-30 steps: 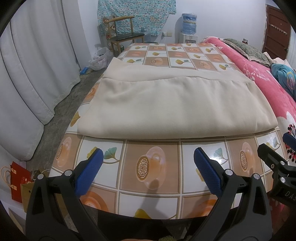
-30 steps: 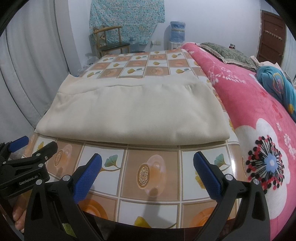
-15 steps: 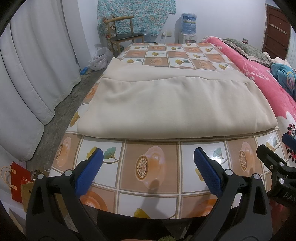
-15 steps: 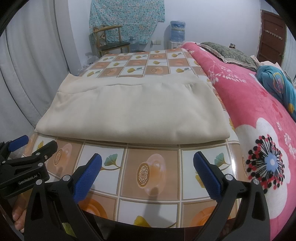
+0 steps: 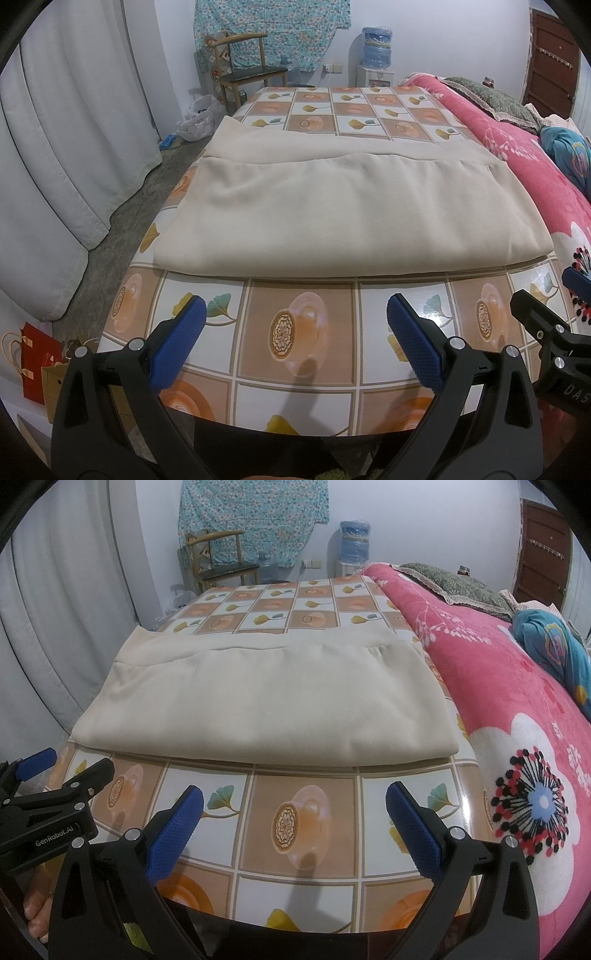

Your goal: Fold large clothes

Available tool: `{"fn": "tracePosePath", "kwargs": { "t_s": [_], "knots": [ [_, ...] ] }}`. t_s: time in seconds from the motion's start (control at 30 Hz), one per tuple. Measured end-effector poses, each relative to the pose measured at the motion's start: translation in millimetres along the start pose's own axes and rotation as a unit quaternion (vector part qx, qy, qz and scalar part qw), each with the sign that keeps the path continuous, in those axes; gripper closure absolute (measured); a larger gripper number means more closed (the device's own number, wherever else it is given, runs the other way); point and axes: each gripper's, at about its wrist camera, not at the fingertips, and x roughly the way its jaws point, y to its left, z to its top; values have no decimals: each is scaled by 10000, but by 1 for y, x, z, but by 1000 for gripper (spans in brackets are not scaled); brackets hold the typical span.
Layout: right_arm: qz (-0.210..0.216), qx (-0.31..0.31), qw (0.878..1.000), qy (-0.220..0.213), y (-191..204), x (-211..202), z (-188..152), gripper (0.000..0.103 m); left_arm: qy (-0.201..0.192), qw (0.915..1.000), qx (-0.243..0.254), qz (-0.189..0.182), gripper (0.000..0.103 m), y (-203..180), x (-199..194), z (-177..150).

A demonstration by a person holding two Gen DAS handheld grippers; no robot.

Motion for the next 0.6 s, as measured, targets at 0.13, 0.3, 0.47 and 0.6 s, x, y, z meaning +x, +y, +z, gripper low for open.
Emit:
{"fn": "tracePosePath", "kwargs": {
  "t_s": [0.13,0.3,0.47,0.6],
  "knots": [
    [-4,2,10000,-3,0,0,1,7,-2,10000,-2,2,8,-1,0,0],
    [-5,0,10000,0,0,0,1,7,2,10000,-1,2,8,0,0,0],
    [-5,-2,10000,3,1,0,1,7,-3,10000,-1,0,8,0,0,0],
    [-7,-13,10000,-4,2,1,-2,7,-2,10000,-7,-4,8,0,0,0]
  ]
}}
